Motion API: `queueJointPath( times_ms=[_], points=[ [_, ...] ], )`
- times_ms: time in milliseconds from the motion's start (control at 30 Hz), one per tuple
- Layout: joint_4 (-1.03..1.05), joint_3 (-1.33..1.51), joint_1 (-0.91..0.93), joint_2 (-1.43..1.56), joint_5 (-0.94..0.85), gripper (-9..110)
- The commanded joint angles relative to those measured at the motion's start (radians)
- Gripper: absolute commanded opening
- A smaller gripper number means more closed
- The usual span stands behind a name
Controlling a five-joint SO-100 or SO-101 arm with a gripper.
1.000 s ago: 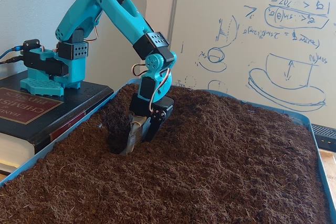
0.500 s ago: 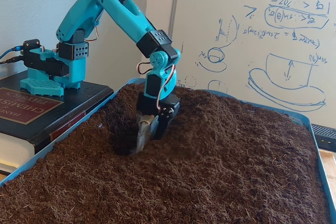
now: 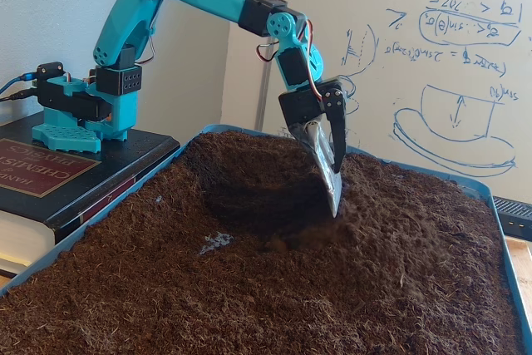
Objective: Build a berm.
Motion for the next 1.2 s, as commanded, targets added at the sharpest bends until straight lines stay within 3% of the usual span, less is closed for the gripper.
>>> queueJointPath(
  times_ms=[0, 267, 533, 700, 1000, 1167],
  points=[
    [0.026, -0.094, -0.005, 0.167, 0.003, 1],
    [0.480, -0.092, 0.015, 0.314, 0.000, 1],
    [0.873, -0.040, 0.164, 0.288, -0.029, 1],
    [0.850, 0.071, 0.256, 0.186, -0.040, 1],
    [0.517, 0.166, 0.334, 0.017, -0.040, 1],
    [0.471, 0.153, 0.353, -0.078, -0.040, 1]
  ],
)
